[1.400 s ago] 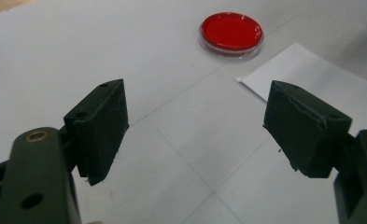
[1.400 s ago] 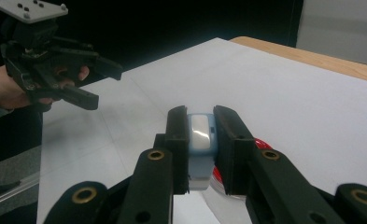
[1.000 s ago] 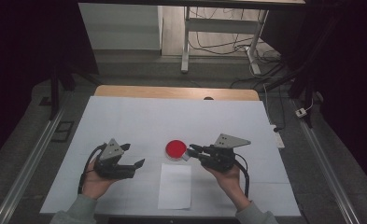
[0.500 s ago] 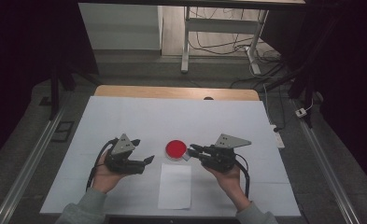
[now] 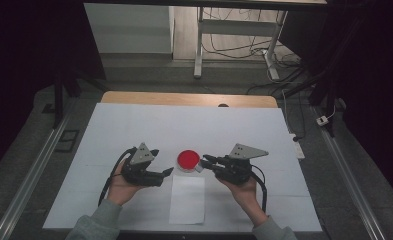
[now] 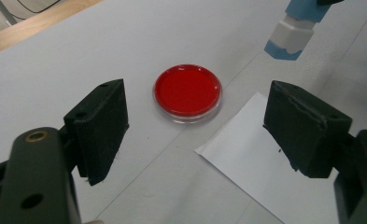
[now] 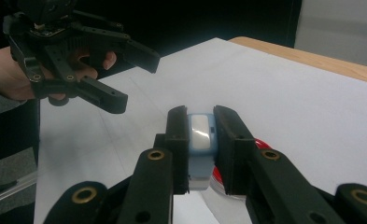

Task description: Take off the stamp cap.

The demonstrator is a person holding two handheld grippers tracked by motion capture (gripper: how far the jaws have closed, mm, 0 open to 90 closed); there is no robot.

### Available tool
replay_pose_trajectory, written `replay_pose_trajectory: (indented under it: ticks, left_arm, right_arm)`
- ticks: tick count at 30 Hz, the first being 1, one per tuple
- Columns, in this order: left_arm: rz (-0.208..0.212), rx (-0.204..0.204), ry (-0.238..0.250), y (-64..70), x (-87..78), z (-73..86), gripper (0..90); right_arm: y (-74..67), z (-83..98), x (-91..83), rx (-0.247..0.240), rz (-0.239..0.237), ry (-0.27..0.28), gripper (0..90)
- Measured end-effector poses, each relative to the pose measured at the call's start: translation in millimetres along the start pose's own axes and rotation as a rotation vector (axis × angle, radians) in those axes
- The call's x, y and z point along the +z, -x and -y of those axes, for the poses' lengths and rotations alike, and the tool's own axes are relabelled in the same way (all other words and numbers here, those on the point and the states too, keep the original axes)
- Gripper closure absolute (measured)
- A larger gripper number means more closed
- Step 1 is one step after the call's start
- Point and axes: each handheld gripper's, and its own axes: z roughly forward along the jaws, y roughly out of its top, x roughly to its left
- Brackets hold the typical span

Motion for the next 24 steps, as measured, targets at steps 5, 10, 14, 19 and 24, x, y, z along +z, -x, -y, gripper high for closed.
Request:
replay_pose_trajectory:
  ticks: [5, 10, 14, 19, 24]
  left_arm:
    - [0.006, -0.003, 0.007, 1.1, 2.5, -1.8, 22.2]
    - [0.017, 0.004, 0.008, 4.6, 6.9, -2.3, 22.2]
    - [0.031, 0.012, 0.007, 10.1, 12.2, -3.4, 22.2]
    - [0.044, 0.029, -0.006, 17.0, 19.8, -3.2, 22.2]
    - [0.053, 0.034, -0.014, 21.8, 24.8, -3.3, 22.2]
  right_arm:
    - [0.1, 0.4, 0.5, 0.001, 0.003, 0.003, 75.3]
    - [-1.2, 0.9, 1.4, 0.000, 0.004, 0.000, 75.3]
    - [-2.5, 1.7, 3.4, -0.005, 0.004, 0.000, 75.3]
    - [-3.5, 2.5, 4.3, -0.007, 0.008, 0.000, 75.3]
    - [-3.6, 3.1, 4.6, -0.008, 0.012, 0.005, 75.3]
